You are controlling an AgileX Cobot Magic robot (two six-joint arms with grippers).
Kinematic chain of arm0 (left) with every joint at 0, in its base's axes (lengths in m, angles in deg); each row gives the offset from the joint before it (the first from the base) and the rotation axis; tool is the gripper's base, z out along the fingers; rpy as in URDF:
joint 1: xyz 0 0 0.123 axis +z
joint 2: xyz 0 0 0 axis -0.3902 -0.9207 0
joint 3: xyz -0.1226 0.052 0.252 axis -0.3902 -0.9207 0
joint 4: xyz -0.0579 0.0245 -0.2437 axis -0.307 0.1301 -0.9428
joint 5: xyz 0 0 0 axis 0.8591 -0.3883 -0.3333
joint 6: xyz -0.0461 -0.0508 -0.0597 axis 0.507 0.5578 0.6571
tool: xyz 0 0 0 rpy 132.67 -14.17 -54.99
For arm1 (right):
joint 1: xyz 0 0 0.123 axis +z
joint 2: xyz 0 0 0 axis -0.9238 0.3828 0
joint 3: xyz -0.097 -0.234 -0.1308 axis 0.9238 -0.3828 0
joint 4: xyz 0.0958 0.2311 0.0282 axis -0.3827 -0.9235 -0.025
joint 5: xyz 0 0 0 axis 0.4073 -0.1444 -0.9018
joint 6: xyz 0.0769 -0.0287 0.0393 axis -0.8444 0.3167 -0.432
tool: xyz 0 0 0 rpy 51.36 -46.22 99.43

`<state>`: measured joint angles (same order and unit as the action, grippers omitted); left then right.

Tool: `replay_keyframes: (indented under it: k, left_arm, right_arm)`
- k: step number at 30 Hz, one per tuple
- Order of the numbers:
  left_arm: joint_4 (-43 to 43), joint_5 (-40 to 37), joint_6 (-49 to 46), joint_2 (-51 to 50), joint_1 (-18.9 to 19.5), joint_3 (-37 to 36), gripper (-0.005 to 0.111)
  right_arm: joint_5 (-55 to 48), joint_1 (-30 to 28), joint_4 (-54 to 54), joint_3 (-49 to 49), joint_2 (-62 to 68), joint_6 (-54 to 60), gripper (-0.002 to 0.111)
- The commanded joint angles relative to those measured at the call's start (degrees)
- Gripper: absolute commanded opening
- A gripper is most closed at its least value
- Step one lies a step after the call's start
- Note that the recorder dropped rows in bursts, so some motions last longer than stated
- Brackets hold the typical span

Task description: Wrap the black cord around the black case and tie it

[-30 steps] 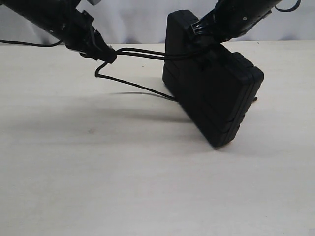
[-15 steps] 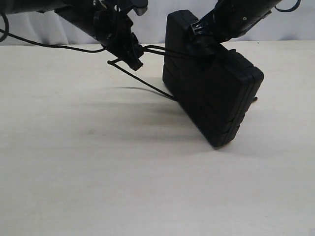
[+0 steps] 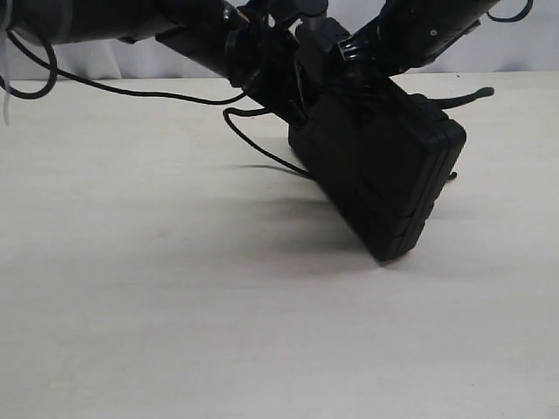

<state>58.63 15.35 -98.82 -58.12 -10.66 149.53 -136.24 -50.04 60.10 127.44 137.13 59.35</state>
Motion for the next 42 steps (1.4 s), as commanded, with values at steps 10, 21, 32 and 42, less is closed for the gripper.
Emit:
replay_keyframes:
  k: [10, 21, 32, 42]
  left_arm:
    - [-4.05, 6.26, -4.49, 0.93, -5.47, -0.12, 0.000]
    - [-2.54, 4.04, -4.49, 0.93, -5.72, -0.12, 0.038]
    - [-0.42, 2.70, -4.21, 0.96, -5.58, -0.12, 0.043]
    - [7.15, -12.08, -1.92, 2.52, -2.15, -0.12, 0.043]
  right_arm:
    - [-3.87, 0.06, -1.49, -0.53, 0.47, 0.14, 0.004]
    - [-4.11, 0.06, -2.42, -0.53, 0.47, 0.63, 0.004]
    - [-5.03, 0.06, -2.42, -0.53, 0.47, 2.17, 0.004]
    - [-5.27, 0.06, -2.42, -0.53, 0.47, 2.17, 0.004]
